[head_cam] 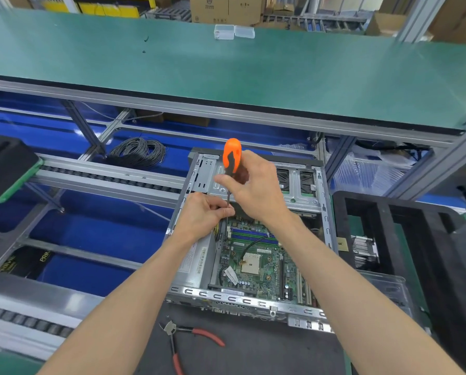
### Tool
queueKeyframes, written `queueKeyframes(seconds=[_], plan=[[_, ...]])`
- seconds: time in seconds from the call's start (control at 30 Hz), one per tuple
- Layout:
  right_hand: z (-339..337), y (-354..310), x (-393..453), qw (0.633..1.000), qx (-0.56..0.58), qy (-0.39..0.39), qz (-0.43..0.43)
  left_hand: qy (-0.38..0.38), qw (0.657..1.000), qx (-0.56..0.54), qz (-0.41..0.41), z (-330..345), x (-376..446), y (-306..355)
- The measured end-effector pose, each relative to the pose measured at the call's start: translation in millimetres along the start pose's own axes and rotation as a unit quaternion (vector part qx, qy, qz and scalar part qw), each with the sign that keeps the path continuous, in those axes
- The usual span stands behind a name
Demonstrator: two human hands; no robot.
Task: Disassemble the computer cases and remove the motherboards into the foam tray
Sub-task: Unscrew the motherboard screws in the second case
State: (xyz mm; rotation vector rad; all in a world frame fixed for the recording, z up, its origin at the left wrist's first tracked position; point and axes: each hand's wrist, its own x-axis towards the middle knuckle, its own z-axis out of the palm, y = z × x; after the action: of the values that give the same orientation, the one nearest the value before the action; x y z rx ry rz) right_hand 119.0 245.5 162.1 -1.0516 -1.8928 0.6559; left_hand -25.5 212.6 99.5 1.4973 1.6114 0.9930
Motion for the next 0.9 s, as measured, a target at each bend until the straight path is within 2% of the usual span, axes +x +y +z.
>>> queueKeyframes(seconds=[0.1,0.17,0.4,0.47,0.53,0.63,0.7,0.9], plan=[[7.1,-4.2,-5.0,0.995,-0.081,0.054,-0.013,-0.001,1.000,0.023,0.019,-0.5,-1.0,0.9],[4.2,-6.9,-3.5,0.996,-0.072,0.045,-0.005,0.004,0.999,0.041,0.034,-0.3,-1.2,2.2],[-12.6,-12.7,7.6,0.991,-0.049,-0.121,-0.024,-0.004,0.997,0.066,0.041,1.8,0.6,0.8],[-13.1,-14.0,7.1,0.988,-0.026,-0.148,-0.028,-0.007,0.996,0.072,0.044,2.1,0.4,-0.3],[-12.4,-17.7,6.9,0.991,-0.036,-0.123,-0.045,-0.004,0.997,0.071,0.042,2.8,0.7,-1.6],[-8.3,-22.6,8.0,0.994,-0.086,-0.032,-0.061,0.001,0.998,0.063,0.028,4.7,1.8,-2.7],[-5.2,-25.4,9.6,0.994,-0.092,-0.003,-0.059,0.001,0.998,0.065,0.023,4.7,2.5,-2.8],[-9.7,-27.6,8.3,0.997,-0.022,-0.058,-0.036,-0.006,0.996,0.072,0.042,4.8,1.5,-5.1]])
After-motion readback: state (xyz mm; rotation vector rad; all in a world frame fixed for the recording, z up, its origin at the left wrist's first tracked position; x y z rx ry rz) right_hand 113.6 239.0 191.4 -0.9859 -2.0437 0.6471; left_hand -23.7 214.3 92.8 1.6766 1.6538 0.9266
